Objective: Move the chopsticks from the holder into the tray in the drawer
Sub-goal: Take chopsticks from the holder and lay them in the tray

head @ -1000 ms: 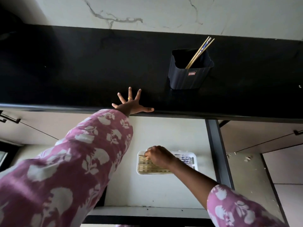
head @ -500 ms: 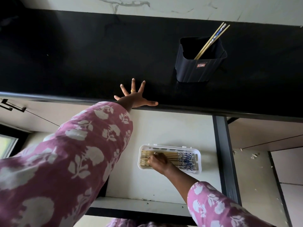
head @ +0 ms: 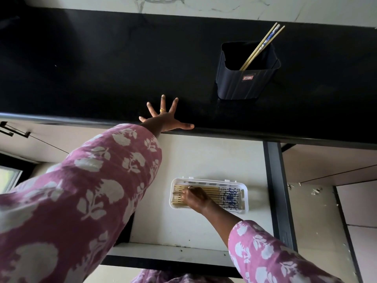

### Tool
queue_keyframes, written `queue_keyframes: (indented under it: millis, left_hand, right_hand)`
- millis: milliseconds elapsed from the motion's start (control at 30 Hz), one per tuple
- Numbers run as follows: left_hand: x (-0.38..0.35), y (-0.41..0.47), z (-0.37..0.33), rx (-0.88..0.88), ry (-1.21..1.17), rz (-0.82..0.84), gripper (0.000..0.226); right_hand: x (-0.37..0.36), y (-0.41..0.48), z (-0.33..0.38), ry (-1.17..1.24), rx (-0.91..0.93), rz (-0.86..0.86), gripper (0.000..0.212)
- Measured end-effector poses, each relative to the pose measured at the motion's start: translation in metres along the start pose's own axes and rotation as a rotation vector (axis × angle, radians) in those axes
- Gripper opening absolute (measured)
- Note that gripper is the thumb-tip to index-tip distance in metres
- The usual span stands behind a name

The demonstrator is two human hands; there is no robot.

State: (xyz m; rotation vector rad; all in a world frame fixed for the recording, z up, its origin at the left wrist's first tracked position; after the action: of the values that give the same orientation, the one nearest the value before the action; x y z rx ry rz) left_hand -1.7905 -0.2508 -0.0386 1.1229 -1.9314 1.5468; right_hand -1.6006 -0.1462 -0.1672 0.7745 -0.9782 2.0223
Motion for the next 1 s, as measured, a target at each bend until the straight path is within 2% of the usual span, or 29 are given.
queue_keyframes:
  millis: [100, 167, 200, 433, 833, 900, 1000]
  left_hand:
    - [0.001, -0.001, 0.0, -0.003, -0.001, -0.002, 0.116]
    - [0.001, -0.002, 0.0, -0.006, -0.003, 0.001, 0.116]
    - [0.001, -0.002, 0.0, -0.007, -0.003, 0.002, 0.116]
    - [0.003, -0.009, 0.0, -0.029, -0.018, 0.002, 0.114]
    - [0.003, -0.01, 0.0, -0.037, -0.037, -0.005, 0.114]
    - [0.004, -0.009, 0.001, -0.039, -0.035, -0.006, 0.114]
    - [0.004, -0.006, 0.002, -0.037, -0.033, -0.007, 0.115]
  right_hand:
    - [0.016, -0.003, 0.0, -0.174, 0.012, 0.01, 0.025]
    - [0.019, -0.001, -0.007, -0.136, -0.047, -0.025, 0.023]
    - [0.025, 0.0, -0.009, -0.222, -0.04, -0.055, 0.02]
    - [0.089, -0.017, -0.017, -0.503, 0.136, -0.403, 0.031]
    - [0.264, -0.02, -0.025, -0.47, 0.133, -1.165, 0.018]
    - [0.293, -0.018, -0.028, -0.452, 0.128, -1.256, 0.017]
    - [0.329, -0.012, -0.035, -0.406, 0.039, -1.3, 0.01]
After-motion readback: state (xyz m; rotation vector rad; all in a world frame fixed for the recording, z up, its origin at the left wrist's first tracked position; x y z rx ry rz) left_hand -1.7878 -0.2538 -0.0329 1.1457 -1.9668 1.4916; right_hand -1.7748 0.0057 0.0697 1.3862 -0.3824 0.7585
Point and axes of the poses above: each hand's wrist, its own y-axis towards the middle knuckle, its own x-axis out of the back of the hand, z = x × y, the point moved 4 cm from there along y, towards the middle knuckle, and after that the axes turned 3 degrees about -y, right-handed, at the moved point
